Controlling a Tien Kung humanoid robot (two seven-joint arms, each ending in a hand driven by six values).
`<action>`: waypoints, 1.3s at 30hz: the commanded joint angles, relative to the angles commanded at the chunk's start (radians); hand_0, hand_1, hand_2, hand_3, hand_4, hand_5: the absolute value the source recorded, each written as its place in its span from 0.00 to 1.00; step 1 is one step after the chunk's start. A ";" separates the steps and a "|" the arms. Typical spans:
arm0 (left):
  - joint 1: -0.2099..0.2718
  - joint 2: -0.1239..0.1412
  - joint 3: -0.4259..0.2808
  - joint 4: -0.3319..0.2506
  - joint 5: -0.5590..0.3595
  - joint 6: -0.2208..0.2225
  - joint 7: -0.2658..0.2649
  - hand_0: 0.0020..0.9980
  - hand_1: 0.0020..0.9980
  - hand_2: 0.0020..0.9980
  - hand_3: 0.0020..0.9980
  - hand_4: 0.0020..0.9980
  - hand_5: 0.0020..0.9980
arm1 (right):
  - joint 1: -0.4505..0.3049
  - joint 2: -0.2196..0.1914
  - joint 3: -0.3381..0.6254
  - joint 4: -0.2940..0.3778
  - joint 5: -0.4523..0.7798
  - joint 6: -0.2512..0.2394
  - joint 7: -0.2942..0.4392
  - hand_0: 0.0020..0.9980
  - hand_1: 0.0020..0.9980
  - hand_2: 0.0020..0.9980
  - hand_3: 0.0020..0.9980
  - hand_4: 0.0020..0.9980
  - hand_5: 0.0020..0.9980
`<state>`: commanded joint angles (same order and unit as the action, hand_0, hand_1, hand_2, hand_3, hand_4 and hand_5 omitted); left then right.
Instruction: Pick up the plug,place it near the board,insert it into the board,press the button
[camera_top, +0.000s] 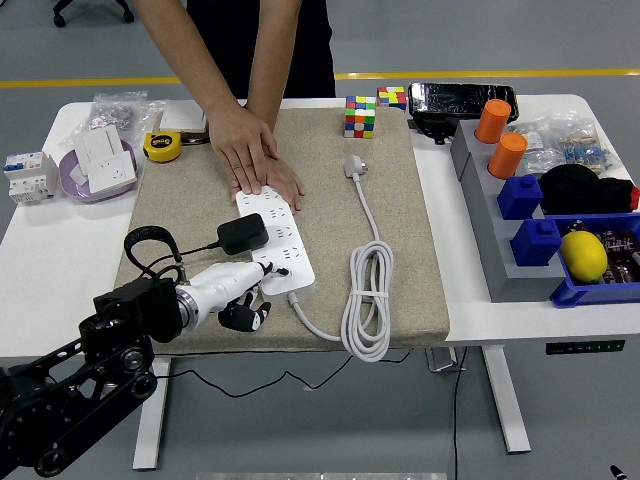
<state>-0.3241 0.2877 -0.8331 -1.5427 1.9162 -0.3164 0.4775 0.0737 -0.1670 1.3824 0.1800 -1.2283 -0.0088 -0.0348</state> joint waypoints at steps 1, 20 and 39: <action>0.000 0.001 0.002 0.001 0.000 -0.002 0.000 0.16 0.07 0.15 0.85 0.41 0.10 | 0.000 0.000 0.001 0.000 0.000 0.000 0.000 0.85 0.78 0.77 0.81 1.00 1.00; 0.071 -0.024 -0.087 -0.131 0.094 0.194 -0.134 0.25 0.11 0.15 0.54 0.66 0.24 | 0.002 0.003 0.004 0.000 -0.002 0.000 0.001 0.85 0.78 0.77 0.81 1.00 1.00; 0.138 -0.017 -0.145 -0.145 -0.008 0.175 -0.251 0.51 0.58 0.58 0.85 0.88 0.45 | -0.002 0.003 0.006 0.000 -0.006 0.001 0.001 0.85 0.78 0.77 0.81 1.00 1.00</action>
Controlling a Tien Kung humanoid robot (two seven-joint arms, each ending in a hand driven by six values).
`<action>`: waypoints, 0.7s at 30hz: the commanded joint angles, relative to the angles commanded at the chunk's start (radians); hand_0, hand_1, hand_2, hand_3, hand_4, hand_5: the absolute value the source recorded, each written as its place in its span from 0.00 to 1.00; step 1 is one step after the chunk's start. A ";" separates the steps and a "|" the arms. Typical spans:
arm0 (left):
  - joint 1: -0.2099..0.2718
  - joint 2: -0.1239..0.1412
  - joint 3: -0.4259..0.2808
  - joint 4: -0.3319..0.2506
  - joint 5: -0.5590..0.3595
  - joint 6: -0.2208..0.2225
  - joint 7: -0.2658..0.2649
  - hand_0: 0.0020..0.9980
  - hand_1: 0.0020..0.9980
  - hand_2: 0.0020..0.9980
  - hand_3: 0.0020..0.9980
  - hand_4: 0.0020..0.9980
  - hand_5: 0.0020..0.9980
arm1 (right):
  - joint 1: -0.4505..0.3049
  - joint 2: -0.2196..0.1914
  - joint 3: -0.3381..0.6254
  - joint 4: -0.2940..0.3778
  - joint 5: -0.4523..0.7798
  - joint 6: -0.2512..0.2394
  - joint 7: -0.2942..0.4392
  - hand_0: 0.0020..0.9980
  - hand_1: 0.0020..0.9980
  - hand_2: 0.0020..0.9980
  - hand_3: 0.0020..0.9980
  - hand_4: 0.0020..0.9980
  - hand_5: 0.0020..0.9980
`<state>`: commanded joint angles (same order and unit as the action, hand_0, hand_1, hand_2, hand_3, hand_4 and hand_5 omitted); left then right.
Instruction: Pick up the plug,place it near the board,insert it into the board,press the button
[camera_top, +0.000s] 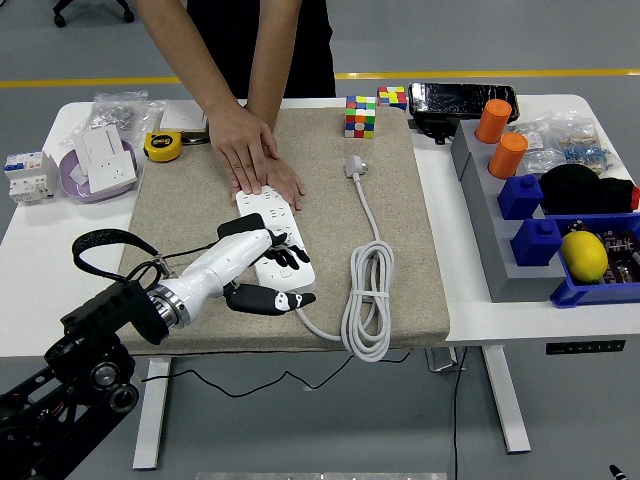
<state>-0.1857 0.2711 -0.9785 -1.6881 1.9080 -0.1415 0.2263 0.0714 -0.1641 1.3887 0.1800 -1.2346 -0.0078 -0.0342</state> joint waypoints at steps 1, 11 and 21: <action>-0.001 0.000 0.001 0.001 0.004 -0.004 0.003 0.51 0.58 0.58 0.85 0.88 0.45 | 0.000 0.000 0.000 0.000 0.000 0.000 0.000 0.85 0.78 0.77 0.81 1.00 1.00; -0.015 0.000 0.008 0.017 0.059 -0.007 0.024 0.20 0.04 0.16 0.78 0.62 0.22 | -0.001 -0.001 -0.001 0.000 0.000 0.000 -0.001 0.85 0.78 0.77 0.81 1.00 1.00; -0.044 0.006 0.023 0.073 0.139 -0.105 0.060 0.16 0.01 0.14 0.67 0.46 0.07 | 0.001 -0.001 -0.003 0.000 0.004 0.000 0.000 0.85 0.78 0.77 0.81 1.00 1.00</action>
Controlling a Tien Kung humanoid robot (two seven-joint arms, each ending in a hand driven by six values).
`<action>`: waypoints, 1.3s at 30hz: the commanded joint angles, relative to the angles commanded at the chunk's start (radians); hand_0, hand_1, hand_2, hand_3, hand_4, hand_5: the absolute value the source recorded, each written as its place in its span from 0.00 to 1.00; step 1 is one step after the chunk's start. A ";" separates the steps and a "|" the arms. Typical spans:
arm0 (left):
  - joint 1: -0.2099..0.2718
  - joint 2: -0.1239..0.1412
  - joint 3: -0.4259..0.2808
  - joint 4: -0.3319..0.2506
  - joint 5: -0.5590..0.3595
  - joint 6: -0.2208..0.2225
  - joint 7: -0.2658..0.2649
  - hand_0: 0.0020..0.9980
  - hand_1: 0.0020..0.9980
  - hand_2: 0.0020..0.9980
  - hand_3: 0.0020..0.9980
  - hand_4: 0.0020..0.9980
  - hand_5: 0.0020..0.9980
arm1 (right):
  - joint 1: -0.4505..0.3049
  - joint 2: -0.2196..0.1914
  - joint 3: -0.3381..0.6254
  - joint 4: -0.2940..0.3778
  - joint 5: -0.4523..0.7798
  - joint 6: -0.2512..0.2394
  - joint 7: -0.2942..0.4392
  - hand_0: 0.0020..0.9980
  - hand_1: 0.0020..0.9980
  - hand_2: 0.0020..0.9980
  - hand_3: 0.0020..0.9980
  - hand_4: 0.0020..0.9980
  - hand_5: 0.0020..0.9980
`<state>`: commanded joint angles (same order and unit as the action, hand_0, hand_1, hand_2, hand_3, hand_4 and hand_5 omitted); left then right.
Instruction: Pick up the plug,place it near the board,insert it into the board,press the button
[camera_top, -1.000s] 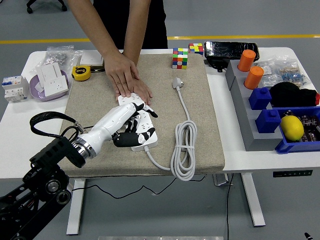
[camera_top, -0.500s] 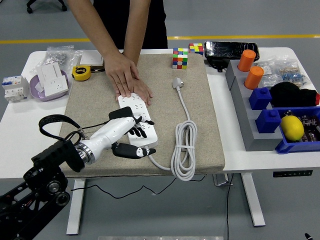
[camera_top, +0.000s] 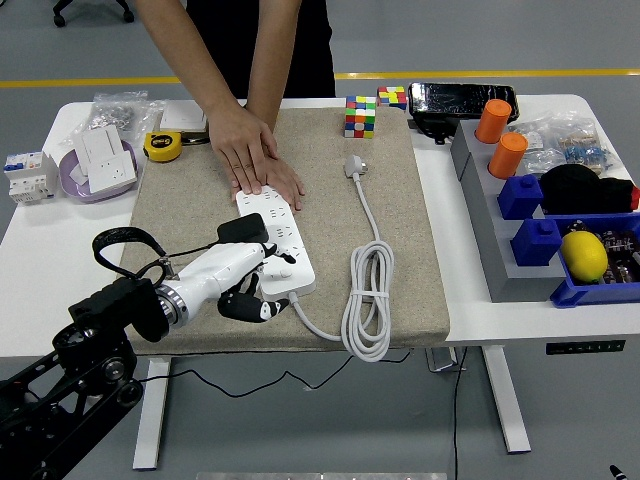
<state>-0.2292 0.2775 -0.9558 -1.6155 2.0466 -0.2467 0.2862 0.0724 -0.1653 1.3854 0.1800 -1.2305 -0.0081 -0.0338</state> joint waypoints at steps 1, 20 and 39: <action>-0.004 0.001 0.004 0.006 0.005 0.000 0.000 0.16 0.01 0.14 0.67 0.46 0.07 | 0.000 0.000 0.001 0.000 0.000 0.000 0.000 0.85 0.78 0.77 0.81 1.00 1.00; -0.055 -0.025 0.044 0.112 0.071 0.045 -0.015 0.15 0.00 0.14 0.76 0.47 0.00 | 0.004 0.001 -0.001 0.000 0.002 0.000 0.000 0.85 0.78 0.77 0.81 1.00 1.00; -0.060 -0.029 0.060 0.141 0.079 0.033 -0.012 0.15 0.00 0.14 0.76 0.48 0.00 | 0.005 0.000 -0.005 0.000 0.004 0.000 0.001 0.85 0.78 0.77 0.81 1.00 1.00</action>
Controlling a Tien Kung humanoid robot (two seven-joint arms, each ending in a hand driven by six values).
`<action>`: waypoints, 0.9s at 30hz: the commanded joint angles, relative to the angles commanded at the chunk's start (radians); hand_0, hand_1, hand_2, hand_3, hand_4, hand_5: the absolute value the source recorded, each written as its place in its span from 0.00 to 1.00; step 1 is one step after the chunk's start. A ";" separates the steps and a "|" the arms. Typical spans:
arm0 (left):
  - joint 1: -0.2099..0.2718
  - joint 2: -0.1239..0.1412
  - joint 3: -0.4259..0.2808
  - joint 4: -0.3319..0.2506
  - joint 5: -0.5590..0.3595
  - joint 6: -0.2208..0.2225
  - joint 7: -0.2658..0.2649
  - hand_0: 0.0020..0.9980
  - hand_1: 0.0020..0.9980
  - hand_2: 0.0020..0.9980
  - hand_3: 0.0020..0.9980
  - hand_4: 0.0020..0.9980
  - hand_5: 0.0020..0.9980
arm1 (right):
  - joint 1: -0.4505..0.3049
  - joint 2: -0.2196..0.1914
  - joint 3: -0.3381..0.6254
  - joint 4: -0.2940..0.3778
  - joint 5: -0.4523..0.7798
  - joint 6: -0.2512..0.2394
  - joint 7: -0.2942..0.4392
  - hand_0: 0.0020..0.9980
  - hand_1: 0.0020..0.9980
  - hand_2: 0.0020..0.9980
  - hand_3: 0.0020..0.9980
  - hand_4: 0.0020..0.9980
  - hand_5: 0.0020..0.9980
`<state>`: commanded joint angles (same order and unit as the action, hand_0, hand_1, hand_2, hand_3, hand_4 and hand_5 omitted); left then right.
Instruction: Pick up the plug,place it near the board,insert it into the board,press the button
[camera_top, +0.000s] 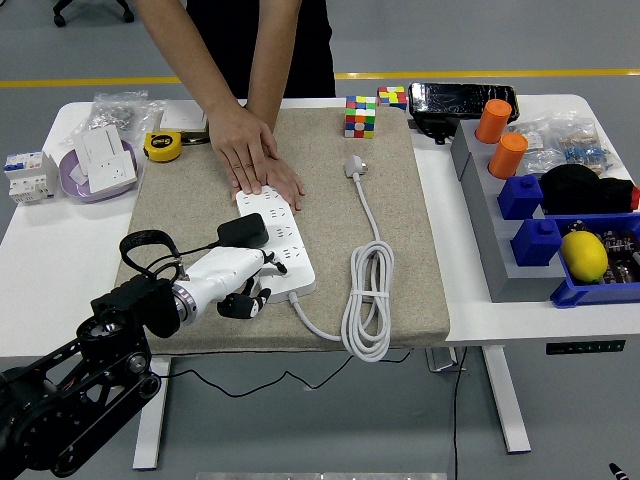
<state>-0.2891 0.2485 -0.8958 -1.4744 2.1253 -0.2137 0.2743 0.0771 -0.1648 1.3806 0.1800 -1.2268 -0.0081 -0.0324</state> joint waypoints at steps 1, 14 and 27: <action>0.000 0.000 0.001 0.000 0.000 0.002 0.000 0.15 0.00 0.14 0.76 0.48 0.00 | 0.000 0.000 0.000 0.000 0.000 0.000 0.000 0.85 0.78 0.77 0.81 1.00 1.00; 0.001 0.001 0.007 0.012 0.003 0.010 -0.002 0.15 0.00 0.14 0.76 0.47 0.00 | -0.003 -0.001 0.002 0.000 -0.003 0.000 -0.002 0.85 0.78 0.77 0.81 1.00 1.00; -0.001 0.000 0.015 0.024 0.005 0.008 -0.003 0.15 0.00 0.14 0.75 0.47 0.00 | 0.000 -0.001 0.002 0.000 -0.002 -0.001 -0.002 0.85 0.78 0.77 0.81 1.00 1.00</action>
<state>-0.2899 0.2482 -0.8808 -1.4500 2.1304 -0.2057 0.2713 0.0766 -0.1660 1.3826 0.1800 -1.2284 -0.0086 -0.0346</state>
